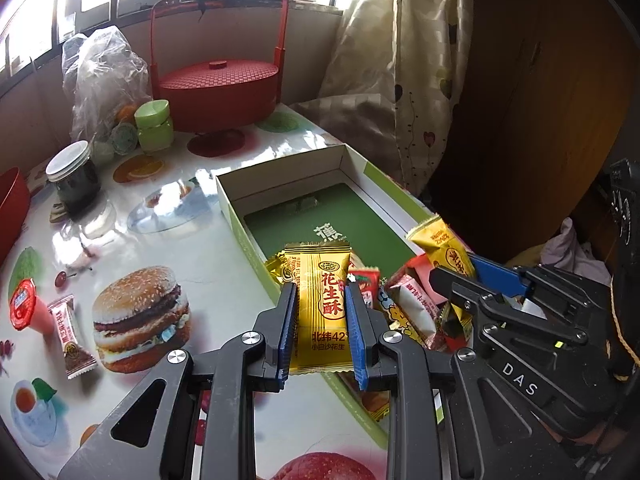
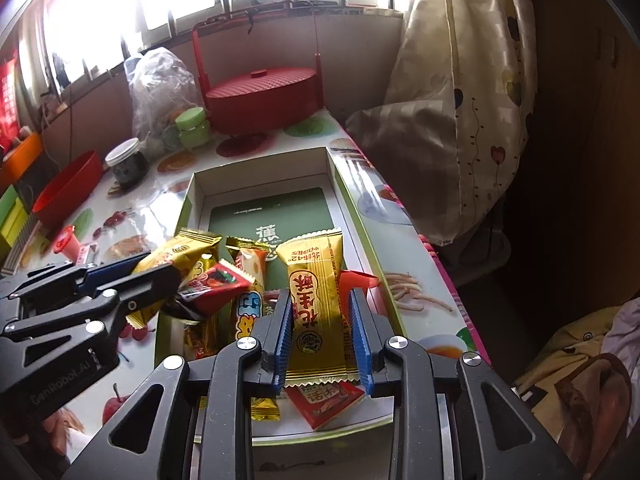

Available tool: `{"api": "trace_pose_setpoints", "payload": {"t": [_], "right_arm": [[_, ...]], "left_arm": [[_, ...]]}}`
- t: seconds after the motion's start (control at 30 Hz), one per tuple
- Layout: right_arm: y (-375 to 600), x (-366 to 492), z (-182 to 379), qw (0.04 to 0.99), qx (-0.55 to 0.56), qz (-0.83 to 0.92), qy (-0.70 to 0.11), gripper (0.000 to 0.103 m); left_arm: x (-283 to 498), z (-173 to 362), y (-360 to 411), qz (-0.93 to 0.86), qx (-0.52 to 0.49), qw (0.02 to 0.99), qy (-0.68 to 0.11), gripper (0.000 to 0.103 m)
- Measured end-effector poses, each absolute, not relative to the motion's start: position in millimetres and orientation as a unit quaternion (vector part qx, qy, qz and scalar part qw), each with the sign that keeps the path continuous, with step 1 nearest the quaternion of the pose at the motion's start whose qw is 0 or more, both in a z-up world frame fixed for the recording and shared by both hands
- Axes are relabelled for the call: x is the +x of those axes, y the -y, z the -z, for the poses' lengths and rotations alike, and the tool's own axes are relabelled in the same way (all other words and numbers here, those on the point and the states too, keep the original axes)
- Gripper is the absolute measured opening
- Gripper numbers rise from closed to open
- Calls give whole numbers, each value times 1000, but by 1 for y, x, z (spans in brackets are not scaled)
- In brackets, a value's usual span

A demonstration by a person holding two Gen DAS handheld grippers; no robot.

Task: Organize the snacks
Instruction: 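Open the right tool to drop the peanut candy into the box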

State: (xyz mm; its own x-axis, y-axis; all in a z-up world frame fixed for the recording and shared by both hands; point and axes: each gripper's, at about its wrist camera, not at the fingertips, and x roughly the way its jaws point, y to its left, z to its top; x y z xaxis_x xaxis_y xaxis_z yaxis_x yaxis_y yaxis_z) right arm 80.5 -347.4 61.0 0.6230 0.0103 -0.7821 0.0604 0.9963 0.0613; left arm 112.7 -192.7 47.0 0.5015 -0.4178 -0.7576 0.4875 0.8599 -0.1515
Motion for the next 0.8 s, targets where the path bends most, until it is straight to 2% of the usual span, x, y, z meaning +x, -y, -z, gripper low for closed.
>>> {"api": "trace_pose_setpoints", "payload": {"t": [0.4,0.47,0.53,0.8], "right_arm": [[350,85,-56,901,51,8,-432,28],[350,85,-56,900,51,8,-432,29],[350,86,-56,901,50,8,-430,30],[349,88,-59,903,53,11,-427,35]], "left_arm": [[116,-45,195,259,39,865,-428,26],[117,-44,195,261,39,864,-430,31],[118,-44,193,257,37,865,-430,43],[118,-46,190,256,33,867,-427,43]]}}
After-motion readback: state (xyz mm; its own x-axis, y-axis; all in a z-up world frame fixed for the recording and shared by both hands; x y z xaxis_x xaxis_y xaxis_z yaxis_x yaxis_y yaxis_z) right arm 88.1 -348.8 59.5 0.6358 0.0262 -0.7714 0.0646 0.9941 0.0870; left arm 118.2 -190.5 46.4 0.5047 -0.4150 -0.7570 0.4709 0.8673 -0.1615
